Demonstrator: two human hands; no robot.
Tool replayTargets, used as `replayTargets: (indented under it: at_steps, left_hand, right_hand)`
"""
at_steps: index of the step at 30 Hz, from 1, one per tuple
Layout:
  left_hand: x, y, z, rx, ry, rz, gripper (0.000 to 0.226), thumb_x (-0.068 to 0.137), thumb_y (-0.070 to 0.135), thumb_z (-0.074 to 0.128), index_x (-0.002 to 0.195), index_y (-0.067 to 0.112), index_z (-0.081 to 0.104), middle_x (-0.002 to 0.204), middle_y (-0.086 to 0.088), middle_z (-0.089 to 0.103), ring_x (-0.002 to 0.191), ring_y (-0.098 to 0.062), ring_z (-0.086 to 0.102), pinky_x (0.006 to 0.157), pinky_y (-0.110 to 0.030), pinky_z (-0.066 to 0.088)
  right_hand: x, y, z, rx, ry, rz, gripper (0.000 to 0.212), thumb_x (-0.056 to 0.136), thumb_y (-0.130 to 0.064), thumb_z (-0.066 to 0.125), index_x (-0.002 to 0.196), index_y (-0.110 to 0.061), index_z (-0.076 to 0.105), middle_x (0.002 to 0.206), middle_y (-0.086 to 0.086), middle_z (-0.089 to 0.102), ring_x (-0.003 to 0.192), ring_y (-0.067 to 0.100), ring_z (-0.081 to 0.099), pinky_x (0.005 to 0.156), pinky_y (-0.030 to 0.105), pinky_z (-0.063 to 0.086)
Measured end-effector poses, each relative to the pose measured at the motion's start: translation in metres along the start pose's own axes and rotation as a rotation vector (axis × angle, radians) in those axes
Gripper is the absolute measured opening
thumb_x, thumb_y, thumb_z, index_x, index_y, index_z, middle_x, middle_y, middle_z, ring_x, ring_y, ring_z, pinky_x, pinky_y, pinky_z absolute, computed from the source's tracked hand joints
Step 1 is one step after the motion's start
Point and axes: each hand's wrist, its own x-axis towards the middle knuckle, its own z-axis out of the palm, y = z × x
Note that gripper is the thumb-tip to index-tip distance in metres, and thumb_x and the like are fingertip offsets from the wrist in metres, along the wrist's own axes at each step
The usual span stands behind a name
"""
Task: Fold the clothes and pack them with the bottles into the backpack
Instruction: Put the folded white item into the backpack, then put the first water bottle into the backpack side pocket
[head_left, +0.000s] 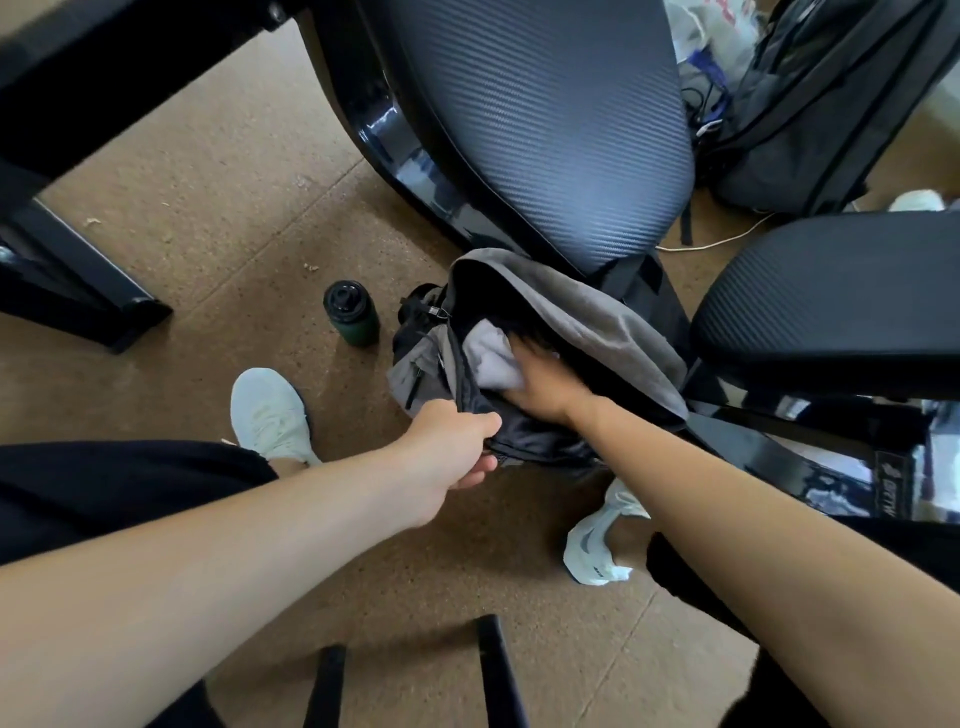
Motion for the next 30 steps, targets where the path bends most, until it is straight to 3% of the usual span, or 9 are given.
replayTargets:
  at_steps: [3,5,7,11,14,17,21,26,30]
  left_hand:
    - [-0.002,0.002,0.004,-0.011,0.016,0.005,0.057,0.102,0.027,0.061,0.153,0.015,0.038,0.129,-0.007,0.059,0.072,-0.009,0.063,0.054,-0.018,0.055]
    - [-0.003,0.001,0.007,-0.029,0.026,0.0,0.061,0.103,0.027,0.06,0.156,0.015,0.033,0.126,-0.006,0.057,0.074,-0.009,0.061,0.059,-0.02,0.056]
    - [-0.006,0.001,0.009,-0.054,0.041,-0.001,0.062,0.103,0.026,0.06,0.157,0.014,0.032,0.116,-0.004,0.056,0.074,-0.01,0.059,0.061,-0.022,0.055]
    - [-0.01,0.004,0.009,-0.099,0.057,0.009,0.059,0.102,0.025,0.061,0.154,0.013,0.036,0.103,-0.004,0.055,0.072,-0.01,0.056,0.057,-0.021,0.055]
    - [-0.015,0.01,0.008,-0.034,0.009,0.099,0.04,0.103,0.023,0.059,0.141,0.011,0.05,0.099,-0.004,0.056,0.072,-0.012,0.055,0.065,-0.025,0.055]
    - [-0.021,0.025,0.005,0.032,-0.072,0.261,0.015,0.105,0.022,0.056,0.108,0.009,0.063,0.099,-0.008,0.059,0.072,-0.013,0.054,0.07,-0.027,0.052]
    - [-0.022,0.041,-0.001,0.055,-0.122,0.396,0.018,0.106,0.024,0.055,0.109,0.016,0.07,0.105,-0.002,0.069,0.091,-0.016,0.061,0.073,-0.025,0.05]
    - [-0.001,0.038,-0.005,-0.028,-0.024,0.215,0.047,0.101,0.028,0.063,0.145,0.015,0.051,0.1,-0.004,0.062,0.073,-0.012,0.058,0.071,-0.03,0.057]
    - [0.012,0.046,0.0,-0.069,-0.001,0.252,0.043,0.101,0.027,0.064,0.14,0.014,0.054,0.095,-0.003,0.063,0.073,-0.012,0.061,0.069,-0.029,0.057]
  right_hand:
    - [-0.049,0.014,-0.007,-0.184,0.442,-0.207,0.049,0.097,-0.034,0.058,0.142,-0.013,0.053,0.134,0.014,0.062,0.111,0.039,0.065,0.082,0.05,0.057]
    - [-0.078,0.029,-0.014,-0.408,0.813,-0.458,0.028,0.095,-0.022,0.061,0.118,-0.006,0.063,0.101,0.014,0.062,0.082,0.037,0.063,0.059,0.045,0.053]
    - [-0.091,0.047,-0.023,-0.472,0.972,-0.383,0.034,0.09,-0.018,0.065,0.12,-0.005,0.055,0.103,0.015,0.049,0.087,0.034,0.049,0.068,0.046,0.048]
    - [-0.095,0.068,-0.042,-0.311,0.855,0.139,0.044,0.077,-0.014,0.07,0.118,-0.004,0.055,0.108,0.021,0.056,0.094,0.042,0.057,0.078,0.052,0.048]
    - [-0.098,0.062,-0.062,-0.076,0.838,0.096,0.014,0.086,-0.003,0.059,0.099,-0.004,0.061,0.096,0.017,0.063,0.085,0.042,0.062,0.068,0.049,0.051]
    - [-0.108,0.047,-0.094,0.129,1.017,0.034,0.018,0.087,-0.004,0.052,0.099,-0.006,0.065,0.098,0.011,0.066,0.091,0.034,0.062,0.076,0.044,0.049]
    - [-0.124,0.023,-0.12,0.245,1.211,-0.088,0.023,0.086,-0.003,0.048,0.099,-0.005,0.067,0.097,0.008,0.067,0.09,0.025,0.061,0.078,0.038,0.046]
    - [-0.107,0.026,-0.111,0.187,0.837,-0.016,0.02,0.086,-0.005,0.056,0.098,-0.012,0.071,0.097,0.007,0.068,0.098,0.032,0.061,0.081,0.04,0.047]
    - [-0.105,0.041,-0.1,0.247,0.731,-0.003,0.021,0.087,-0.008,0.066,0.104,-0.016,0.075,0.1,0.008,0.071,0.1,0.03,0.063,0.083,0.037,0.047]
